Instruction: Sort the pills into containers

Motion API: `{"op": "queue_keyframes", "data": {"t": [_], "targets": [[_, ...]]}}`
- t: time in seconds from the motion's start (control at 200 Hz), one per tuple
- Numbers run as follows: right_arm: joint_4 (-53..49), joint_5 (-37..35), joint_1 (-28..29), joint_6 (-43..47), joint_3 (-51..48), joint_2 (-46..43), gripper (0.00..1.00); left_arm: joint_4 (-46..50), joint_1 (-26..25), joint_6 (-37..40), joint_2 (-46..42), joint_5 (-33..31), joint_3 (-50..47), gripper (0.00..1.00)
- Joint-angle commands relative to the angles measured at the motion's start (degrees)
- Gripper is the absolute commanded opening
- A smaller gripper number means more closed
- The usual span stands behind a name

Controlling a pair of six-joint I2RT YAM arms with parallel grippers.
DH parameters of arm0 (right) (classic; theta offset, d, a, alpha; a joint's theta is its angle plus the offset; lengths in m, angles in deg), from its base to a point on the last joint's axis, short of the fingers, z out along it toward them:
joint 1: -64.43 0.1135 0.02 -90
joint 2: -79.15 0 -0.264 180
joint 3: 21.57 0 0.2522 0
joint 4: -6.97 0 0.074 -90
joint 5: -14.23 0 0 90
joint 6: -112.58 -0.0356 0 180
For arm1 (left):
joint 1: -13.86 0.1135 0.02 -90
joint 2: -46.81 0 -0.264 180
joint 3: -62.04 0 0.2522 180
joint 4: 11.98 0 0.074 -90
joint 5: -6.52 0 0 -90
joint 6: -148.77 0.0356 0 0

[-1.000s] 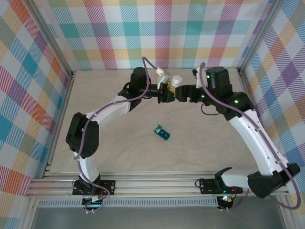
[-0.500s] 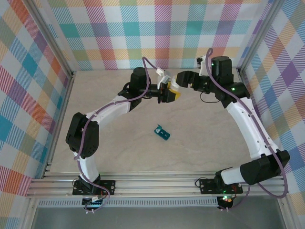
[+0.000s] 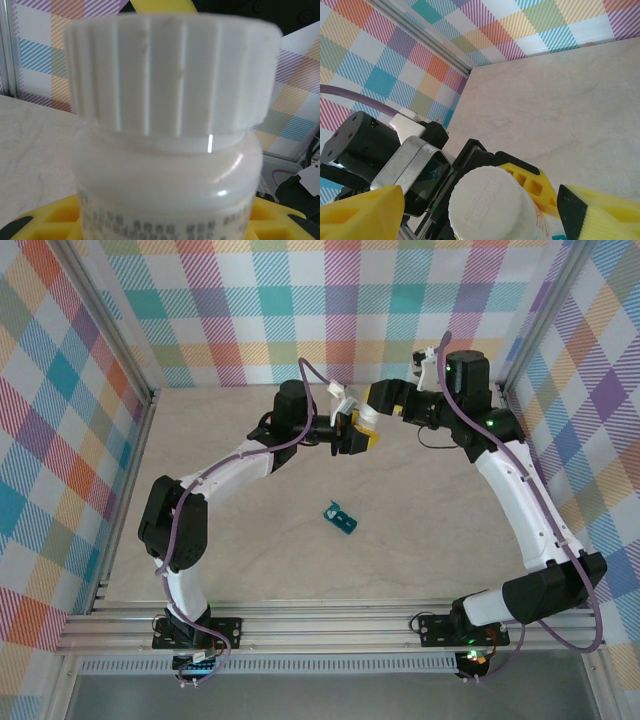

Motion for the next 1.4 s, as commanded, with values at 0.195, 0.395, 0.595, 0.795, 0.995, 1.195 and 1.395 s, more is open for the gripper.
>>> {"op": "queue_keyframes", "data": {"t": [0.195, 0.395, 0.595, 0.795, 0.995, 1.195, 1.395], "targets": [[2.5, 2.7, 0.2, -1.5, 0.2, -0.9, 0.79, -2.5, 0.7, -0.6, 0.7, 1.3, 1.8, 0.0], [2.7, 3.5, 0.5, -2.0, 0.1, -1.2, 0.78, -2.4, 0.6, -0.6, 0.9, 1.2, 2.0, 0.0], [2.9, 4.2, 1.1, -2.3, -0.1, -1.3, 0.77, -2.5, 0.6, -0.6, 0.9, 0.9, 2.0, 0.0], [3.3, 4.9, 1.6, -3.0, -1.0, -1.7, 0.76, -2.6, 0.6, -0.7, 0.9, 0.8, 2.0, 0.0], [4.3, 5.3, 1.8, -4.5, -3.0, -3.6, 0.76, -2.6, 0.6, -0.5, 1.0, 0.5, 1.9, 0.0], [5.7, 6.2, 2.7, -6.2, -4.7, -5.2, 0.75, -2.7, 0.6, -0.6, 0.9, 0.3, 1.8, 0.0], [6.7, 7.6, 4.4, -7.3, -3.8, -5.0, 0.75, -2.9, 0.6, -0.7, 1.0, 0.3, 2.0, 0.0]]}}
